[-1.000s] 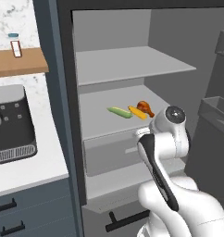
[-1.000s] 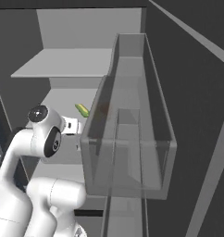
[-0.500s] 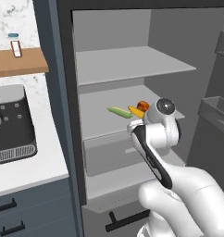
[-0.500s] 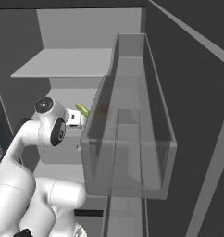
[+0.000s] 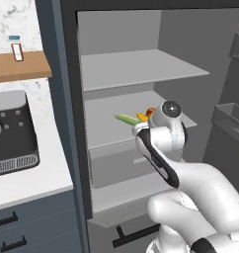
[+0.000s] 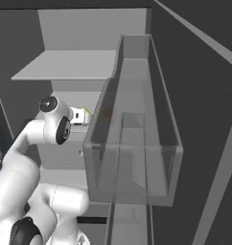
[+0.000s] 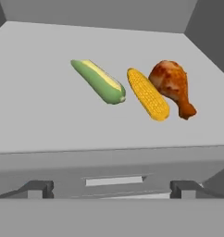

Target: Place one corn and one chicken drumstick in each tupperware on the nearby counter, to pack two identical lunches.

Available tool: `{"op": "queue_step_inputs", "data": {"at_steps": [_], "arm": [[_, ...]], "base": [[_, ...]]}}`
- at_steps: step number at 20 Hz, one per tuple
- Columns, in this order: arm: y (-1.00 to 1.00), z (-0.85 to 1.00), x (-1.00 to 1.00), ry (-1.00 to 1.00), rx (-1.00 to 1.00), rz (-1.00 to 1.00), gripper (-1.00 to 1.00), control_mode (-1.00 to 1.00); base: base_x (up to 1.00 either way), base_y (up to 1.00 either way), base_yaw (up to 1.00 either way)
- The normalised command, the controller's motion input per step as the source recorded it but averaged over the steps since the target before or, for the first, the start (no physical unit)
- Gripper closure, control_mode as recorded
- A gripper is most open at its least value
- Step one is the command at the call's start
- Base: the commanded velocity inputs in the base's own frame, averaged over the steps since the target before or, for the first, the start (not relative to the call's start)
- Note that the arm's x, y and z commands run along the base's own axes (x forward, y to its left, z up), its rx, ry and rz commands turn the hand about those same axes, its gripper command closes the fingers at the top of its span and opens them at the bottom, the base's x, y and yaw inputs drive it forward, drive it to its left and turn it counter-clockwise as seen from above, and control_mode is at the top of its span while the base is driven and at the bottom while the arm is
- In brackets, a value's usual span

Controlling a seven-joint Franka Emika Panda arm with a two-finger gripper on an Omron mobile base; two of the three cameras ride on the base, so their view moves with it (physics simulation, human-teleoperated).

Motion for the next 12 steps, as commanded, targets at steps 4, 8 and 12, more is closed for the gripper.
{"op": "queue_step_inputs", "data": {"at_steps": [4,8,12], "arm": [[0.05,0.00,0.28,-0.05,0.00,0.00,-1.00,-1.00],[0.09,0.00,0.32,0.00,0.00,0.00,-1.00,-1.00],[0.10,0.00,0.31,0.01,0.00,0.01,-1.00,-1.00]], "base": [[0.00,0.00,0.00],[0.00,0.00,0.00],[0.00,0.00,0.00]]}}
